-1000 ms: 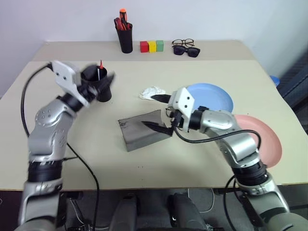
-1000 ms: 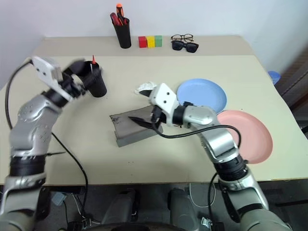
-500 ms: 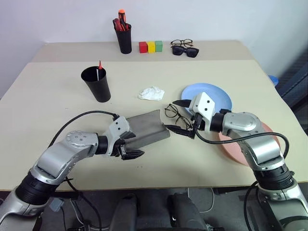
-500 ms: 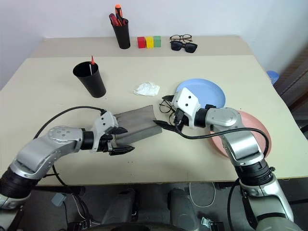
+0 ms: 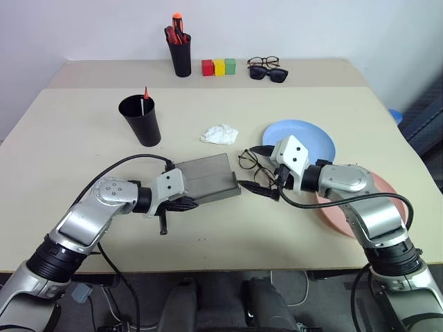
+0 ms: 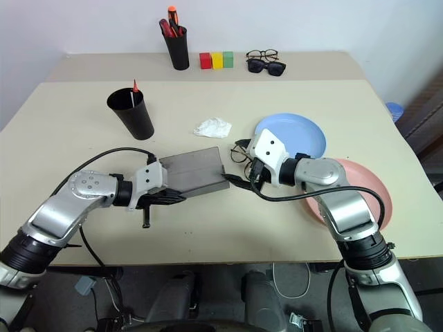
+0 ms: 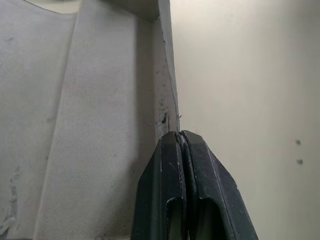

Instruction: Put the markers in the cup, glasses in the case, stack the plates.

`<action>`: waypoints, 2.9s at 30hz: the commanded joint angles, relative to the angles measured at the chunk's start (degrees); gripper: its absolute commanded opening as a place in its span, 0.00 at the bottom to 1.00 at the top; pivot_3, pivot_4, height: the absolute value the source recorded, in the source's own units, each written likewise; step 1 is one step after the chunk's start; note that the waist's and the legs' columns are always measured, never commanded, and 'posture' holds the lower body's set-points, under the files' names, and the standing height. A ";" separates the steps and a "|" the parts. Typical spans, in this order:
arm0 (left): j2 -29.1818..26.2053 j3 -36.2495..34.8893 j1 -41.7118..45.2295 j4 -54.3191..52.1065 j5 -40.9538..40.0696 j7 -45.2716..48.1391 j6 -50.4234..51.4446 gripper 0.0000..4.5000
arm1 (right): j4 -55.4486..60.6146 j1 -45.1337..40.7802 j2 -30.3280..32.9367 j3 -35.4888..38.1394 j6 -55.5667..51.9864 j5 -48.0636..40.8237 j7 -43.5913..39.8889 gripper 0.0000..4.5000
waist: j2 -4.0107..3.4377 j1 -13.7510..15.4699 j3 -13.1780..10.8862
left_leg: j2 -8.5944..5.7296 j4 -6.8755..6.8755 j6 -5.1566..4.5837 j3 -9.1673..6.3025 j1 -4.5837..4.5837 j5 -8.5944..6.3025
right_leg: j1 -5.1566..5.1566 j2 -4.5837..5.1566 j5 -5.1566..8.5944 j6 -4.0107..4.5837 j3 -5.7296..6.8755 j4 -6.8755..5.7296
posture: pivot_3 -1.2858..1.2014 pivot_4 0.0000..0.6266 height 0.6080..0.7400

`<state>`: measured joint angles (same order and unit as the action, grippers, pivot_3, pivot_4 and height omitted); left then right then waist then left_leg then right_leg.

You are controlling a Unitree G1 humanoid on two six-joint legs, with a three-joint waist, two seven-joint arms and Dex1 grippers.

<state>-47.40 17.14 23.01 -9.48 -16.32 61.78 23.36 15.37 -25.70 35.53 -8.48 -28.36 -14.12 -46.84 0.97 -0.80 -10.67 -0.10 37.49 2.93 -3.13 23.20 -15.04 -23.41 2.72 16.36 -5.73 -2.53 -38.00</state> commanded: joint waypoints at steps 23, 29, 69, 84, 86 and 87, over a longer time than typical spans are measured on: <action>0.52 -25.00 -12.57 -6.58 -6.67 -5.89 -0.46 0.62 | -3.13 -8.28 -5.11 -1.73 -25.77 4.68 13.83 1.00 | -0.02 -0.12 0.01 | 0.07 0.00 -0.01 -0.11 0.04 0.00 | -0.09 -0.01 0.00 0.00 -0.04 -0.06 | 0.52 0.24 1.00; 0.48 -29.12 -17.99 -8.28 -5.09 -10.63 -0.28 0.62 | -4.27 -10.28 -7.52 -2.42 -29.70 5.00 16.33 1.00 | -0.02 -0.15 0.01 | 0.04 0.00 -0.02 -0.12 0.06 -0.01 | -0.09 0.06 -0.01 -0.01 -0.01 -0.03 | 0.52 0.24 1.00; 3.59 -28.44 -22.44 -11.74 -7.91 -10.43 -3.81 0.63 | -8.48 -13.00 -7.17 -6.18 -24.75 9.22 17.38 0.86 | -0.02 -0.31 0.01 | 0.05 -0.08 -0.02 -0.09 0.05 -0.01 | -0.12 0.06 0.00 0.00 -0.02 -0.02 | 0.52 0.24 1.00; 3.28 -28.17 -22.31 -13.84 -8.35 -11.70 -2.30 0.63 | -10.52 -12.48 -6.99 -7.65 -24.26 9.17 13.52 0.86 | -0.02 -0.27 0.01 | 0.05 -0.08 -0.02 -0.09 0.05 -0.01 | -0.12 0.06 0.00 0.00 -0.02 -0.01 | 0.52 0.24 1.00; 3.23 -28.10 -22.29 -13.74 -8.36 -11.68 -2.33 0.63 | -9.74 -12.32 -6.77 -7.71 -24.76 9.02 12.92 0.86 | -0.02 -0.27 0.01 | 0.05 -0.08 -0.02 -0.09 0.05 -0.01 | -0.12 0.07 0.00 0.00 -0.02 -0.01 | 0.52 0.24 1.00; 3.20 -28.10 -22.32 -13.71 -8.36 -11.67 -2.39 0.63 | -9.39 -12.28 -6.75 -7.67 -25.12 9.02 12.77 0.86 | -0.02 -0.29 0.01 | 0.04 -0.08 -0.02 -0.09 0.05 -0.01 | -0.12 0.07 0.00 0.00 -0.02 -0.01 | 0.52 0.24 1.00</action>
<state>-43.80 -10.43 0.34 -21.13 -24.30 50.09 21.00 3.21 -37.63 28.12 -16.61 -53.19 -4.82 -33.60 0.94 -1.09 -10.67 -0.06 37.40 2.91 -3.23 23.25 -15.05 -23.53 2.79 16.35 -5.74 -2.55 -38.01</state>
